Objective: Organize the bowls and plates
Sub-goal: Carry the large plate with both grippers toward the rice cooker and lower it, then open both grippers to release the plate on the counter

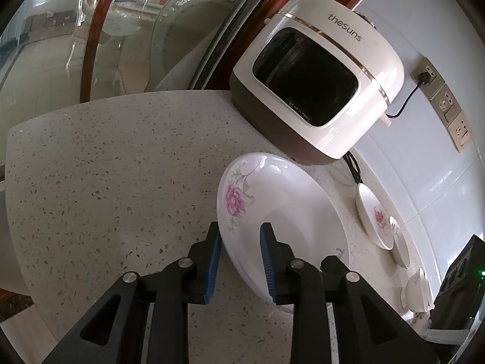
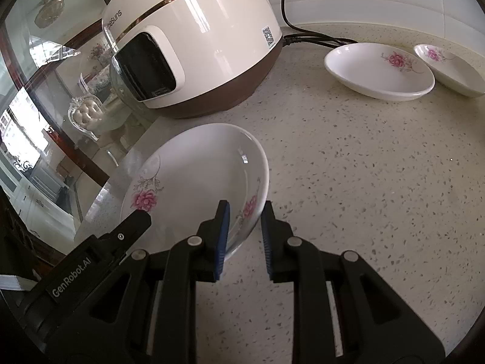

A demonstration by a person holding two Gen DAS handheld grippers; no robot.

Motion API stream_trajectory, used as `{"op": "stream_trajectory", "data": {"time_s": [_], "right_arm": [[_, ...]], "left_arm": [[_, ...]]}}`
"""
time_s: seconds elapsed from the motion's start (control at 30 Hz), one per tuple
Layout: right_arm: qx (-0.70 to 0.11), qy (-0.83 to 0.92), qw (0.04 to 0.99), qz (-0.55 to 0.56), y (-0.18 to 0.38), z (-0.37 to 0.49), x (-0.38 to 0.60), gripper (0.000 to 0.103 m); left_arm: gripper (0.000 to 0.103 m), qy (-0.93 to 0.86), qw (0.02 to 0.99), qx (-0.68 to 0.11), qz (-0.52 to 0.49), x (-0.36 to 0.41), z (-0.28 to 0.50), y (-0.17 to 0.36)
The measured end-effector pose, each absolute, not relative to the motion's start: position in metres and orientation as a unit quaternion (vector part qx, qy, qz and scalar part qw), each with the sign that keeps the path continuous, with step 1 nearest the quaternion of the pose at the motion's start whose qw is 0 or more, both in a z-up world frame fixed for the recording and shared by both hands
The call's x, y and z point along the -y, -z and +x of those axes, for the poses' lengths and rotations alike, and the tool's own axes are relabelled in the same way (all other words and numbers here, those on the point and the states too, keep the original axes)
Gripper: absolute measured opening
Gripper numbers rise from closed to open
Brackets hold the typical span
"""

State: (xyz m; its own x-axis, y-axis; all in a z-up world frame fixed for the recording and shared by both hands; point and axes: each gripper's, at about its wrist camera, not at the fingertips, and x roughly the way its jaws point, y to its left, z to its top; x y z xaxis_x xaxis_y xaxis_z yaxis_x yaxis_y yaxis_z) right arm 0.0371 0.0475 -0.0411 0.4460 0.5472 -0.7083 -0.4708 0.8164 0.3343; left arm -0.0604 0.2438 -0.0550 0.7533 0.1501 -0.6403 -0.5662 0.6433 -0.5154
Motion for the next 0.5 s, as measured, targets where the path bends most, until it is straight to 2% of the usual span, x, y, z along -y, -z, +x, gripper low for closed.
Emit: {"op": "stream_trajectory", "data": {"time_s": [0.07,0.13,0.2,0.3,0.37,0.5], "right_arm": [[-0.433,-0.3,0.849,0.044,0.041,0.037,-0.048,0.025],[-0.431,-0.299,0.851,0.043,0.04,0.037,-0.048,0.025],[-0.43,-0.297,0.852,0.046,0.04,0.036,-0.046,0.026],[-0.429,-0.291,0.854,0.051,0.04,0.036,-0.042,0.038],[-0.424,-0.292,0.855,0.058,0.039,0.034,-0.039,0.054],[-0.413,-0.289,0.861,0.074,0.035,0.032,-0.029,0.059]], "left_arm": [[0.03,-0.208,0.861,-0.282,-0.368,-0.244,-0.061,0.055],[0.041,-0.212,0.861,-0.278,-0.369,-0.244,-0.062,0.055],[0.047,-0.215,0.863,-0.273,-0.368,-0.244,-0.063,0.054],[0.048,-0.219,0.862,-0.269,-0.37,-0.245,-0.065,0.054],[0.049,-0.223,0.86,-0.264,-0.375,-0.247,-0.067,0.054],[0.051,-0.237,0.855,-0.25,-0.387,-0.249,-0.074,0.054]]}}
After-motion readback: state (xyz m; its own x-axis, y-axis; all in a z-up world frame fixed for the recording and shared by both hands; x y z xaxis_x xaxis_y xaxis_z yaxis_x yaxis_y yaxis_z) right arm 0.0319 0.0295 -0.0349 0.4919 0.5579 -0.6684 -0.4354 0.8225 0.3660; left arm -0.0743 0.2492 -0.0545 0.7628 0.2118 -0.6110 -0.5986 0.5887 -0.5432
